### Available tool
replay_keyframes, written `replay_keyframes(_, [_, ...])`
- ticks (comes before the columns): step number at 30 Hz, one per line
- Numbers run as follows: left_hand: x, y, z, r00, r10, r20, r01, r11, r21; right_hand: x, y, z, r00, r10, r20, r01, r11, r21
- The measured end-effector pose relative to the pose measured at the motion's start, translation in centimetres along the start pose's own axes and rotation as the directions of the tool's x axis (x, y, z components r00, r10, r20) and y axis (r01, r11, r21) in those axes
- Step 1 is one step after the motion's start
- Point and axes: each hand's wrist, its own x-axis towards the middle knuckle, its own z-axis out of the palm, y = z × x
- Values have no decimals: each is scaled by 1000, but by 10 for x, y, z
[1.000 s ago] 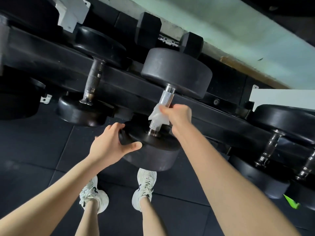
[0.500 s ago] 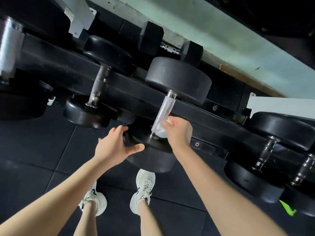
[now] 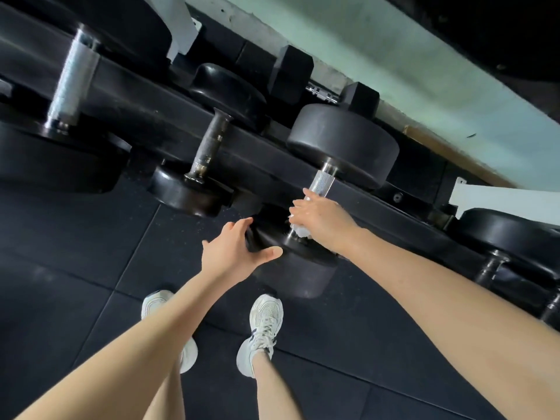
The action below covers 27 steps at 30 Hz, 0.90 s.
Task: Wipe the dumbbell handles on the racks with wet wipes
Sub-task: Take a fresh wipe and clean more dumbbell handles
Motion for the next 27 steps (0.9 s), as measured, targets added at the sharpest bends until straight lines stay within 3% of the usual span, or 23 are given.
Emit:
replay_keyframes(2, [-9,2,-2,1000,2,-14,-3,999,-52,-7,-1,-16,992,118,52,-129,927,352])
replay_keyframes(4, [-20,0,-8,998,2,-61,-9,993,-118,-16,-9,-35,964,261,47,-221,695,685])
replay_keyframes(5, [-27,-2,-13,997,-7,-79,-4,991,-136,-20,-14,-43,940,342,7,-223,597,771])
replay_keyframes(8, [-46,-15,-37,990,-4,-138,-9,996,-91,-27,-36,-67,822,568,-45,-167,317,934])
replay_keyframes(12, [-63,-37,-87,968,38,-248,-45,999,-26,-17,-72,-93,732,658,175,-88,-164,983])
replay_keyframes(14, [-66,-50,-115,954,48,-295,-51,999,-2,-7,-93,-111,713,641,286,-72,-339,938])
replay_keyframes(19, [-69,-84,-174,948,77,-308,-68,997,40,23,-138,-137,674,640,369,-51,-458,887])
replay_keyframes(24, [-57,-102,-195,933,154,-326,-140,988,64,63,-158,-136,530,747,401,-69,-434,898])
replay_keyframes(27, [-46,-105,-199,884,258,-390,-212,964,159,82,-158,-134,440,793,421,-68,-438,896])
